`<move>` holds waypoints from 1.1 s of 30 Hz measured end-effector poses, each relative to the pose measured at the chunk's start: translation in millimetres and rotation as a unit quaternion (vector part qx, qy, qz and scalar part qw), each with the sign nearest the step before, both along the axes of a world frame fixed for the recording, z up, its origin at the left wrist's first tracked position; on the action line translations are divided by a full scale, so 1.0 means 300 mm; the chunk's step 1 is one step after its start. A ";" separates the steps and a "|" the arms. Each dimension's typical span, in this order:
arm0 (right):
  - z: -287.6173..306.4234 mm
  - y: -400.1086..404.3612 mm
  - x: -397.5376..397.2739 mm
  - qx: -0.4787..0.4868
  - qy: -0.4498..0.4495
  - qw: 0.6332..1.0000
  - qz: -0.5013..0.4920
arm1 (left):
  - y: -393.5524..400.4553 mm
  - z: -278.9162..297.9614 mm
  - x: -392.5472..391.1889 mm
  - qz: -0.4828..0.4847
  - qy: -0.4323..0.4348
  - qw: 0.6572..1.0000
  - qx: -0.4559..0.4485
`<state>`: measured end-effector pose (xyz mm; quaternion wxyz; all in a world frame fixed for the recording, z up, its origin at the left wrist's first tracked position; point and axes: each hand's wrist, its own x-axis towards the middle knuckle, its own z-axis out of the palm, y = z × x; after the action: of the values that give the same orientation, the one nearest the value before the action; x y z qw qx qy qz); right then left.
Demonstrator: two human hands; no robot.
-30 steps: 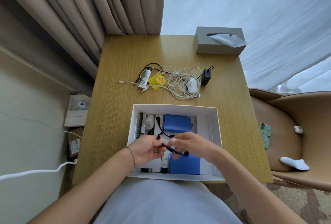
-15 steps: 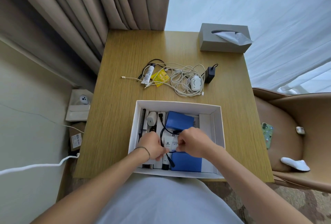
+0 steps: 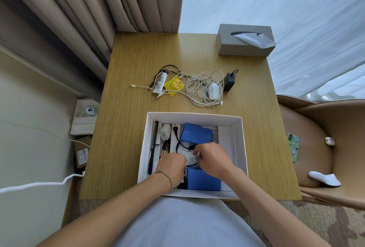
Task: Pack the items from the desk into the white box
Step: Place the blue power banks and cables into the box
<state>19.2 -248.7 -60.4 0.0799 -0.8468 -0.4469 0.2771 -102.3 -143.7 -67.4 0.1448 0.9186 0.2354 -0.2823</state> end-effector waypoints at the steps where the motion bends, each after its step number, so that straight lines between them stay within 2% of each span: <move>1: 0.000 0.000 0.002 0.004 0.007 1.000 -0.004 | 0.000 0.004 -0.003 -0.007 0.000 1.000 -0.009; 6: 0.019 0.003 0.009 0.024 0.028 0.999 -0.010 | 0.018 0.039 -0.003 -0.062 0.014 0.998 -0.021; 9: 0.060 0.013 0.032 0.063 0.028 0.997 -0.023 | 0.045 0.075 0.009 -0.052 -0.010 0.998 -0.018; 12: 0.134 0.036 0.086 0.108 0.031 0.991 -0.065 | 0.087 0.131 0.023 0.017 -0.092 0.994 -0.064; 15: 0.214 0.059 0.169 0.172 0.046 0.976 -0.123 | 0.144 0.204 0.057 0.090 -0.183 0.968 -0.147; 20: 0.268 0.096 0.355 0.218 0.029 0.955 -0.199 | 0.213 0.302 0.150 0.127 -0.299 0.928 -0.182; 25: 0.211 0.145 0.563 0.176 -0.009 0.942 -0.286 | 0.255 0.321 0.271 0.129 -0.309 0.927 -0.170; 33: 0.058 0.249 0.785 -0.012 -0.050 0.938 -0.344 | 0.271 0.295 0.407 0.126 -0.259 0.944 -0.159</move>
<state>254.9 -174.1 -43.1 0.1379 -0.9624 -0.1286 0.1954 19.7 -62.3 21.2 0.3789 0.8881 0.2557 -0.0479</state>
